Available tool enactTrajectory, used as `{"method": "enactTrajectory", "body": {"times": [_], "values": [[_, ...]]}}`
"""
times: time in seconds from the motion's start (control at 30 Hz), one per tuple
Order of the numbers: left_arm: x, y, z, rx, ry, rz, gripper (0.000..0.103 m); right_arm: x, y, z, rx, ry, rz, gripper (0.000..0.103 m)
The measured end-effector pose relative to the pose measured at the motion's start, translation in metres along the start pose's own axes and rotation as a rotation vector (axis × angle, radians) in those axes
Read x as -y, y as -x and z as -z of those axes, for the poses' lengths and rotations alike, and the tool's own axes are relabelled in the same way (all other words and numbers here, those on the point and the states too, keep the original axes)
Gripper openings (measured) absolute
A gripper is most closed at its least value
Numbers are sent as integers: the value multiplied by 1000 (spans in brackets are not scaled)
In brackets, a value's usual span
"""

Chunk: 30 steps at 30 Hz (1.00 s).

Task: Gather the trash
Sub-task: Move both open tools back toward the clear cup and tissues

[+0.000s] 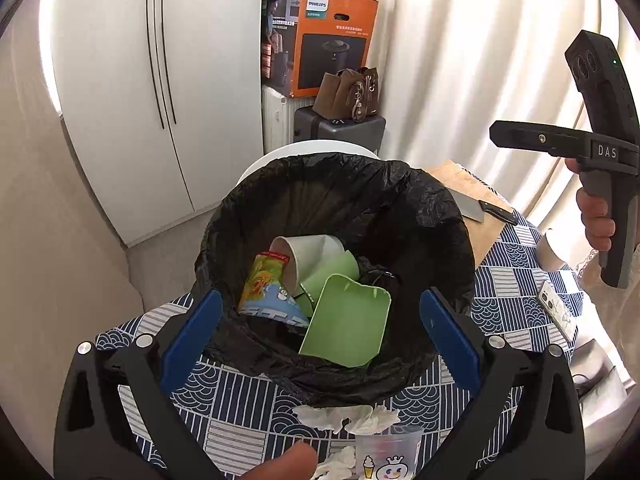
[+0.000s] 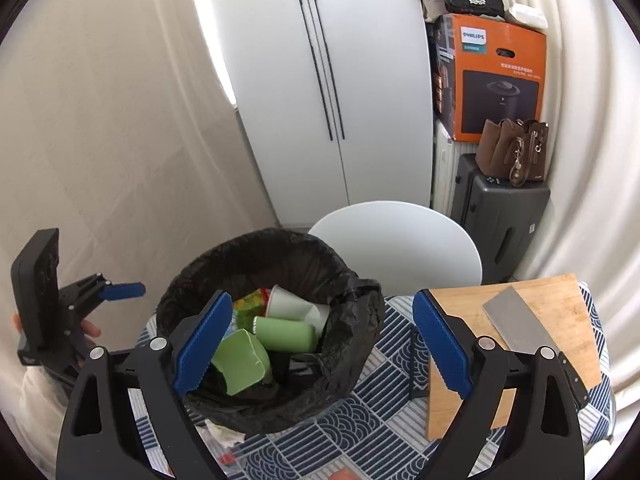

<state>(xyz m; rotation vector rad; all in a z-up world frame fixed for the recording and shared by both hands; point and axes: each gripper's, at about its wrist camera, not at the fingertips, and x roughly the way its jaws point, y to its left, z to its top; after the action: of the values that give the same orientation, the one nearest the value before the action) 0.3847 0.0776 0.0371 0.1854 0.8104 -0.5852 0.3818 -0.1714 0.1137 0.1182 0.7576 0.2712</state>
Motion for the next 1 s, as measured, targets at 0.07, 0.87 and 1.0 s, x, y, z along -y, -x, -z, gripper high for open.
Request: {"method": "enactTrajectory", "body": {"times": [0.07, 0.87, 1.0], "values": [[-1, 5, 5, -17, 24, -43, 97, -1, 4, 6, -7, 3, 5, 87], [43, 82, 85, -66, 151, -250, 97, -37, 67, 83, -64, 109, -36, 90], [45, 91, 99, -79, 182, -278, 97, -41, 70, 96, -77, 129, -39, 91]]}}
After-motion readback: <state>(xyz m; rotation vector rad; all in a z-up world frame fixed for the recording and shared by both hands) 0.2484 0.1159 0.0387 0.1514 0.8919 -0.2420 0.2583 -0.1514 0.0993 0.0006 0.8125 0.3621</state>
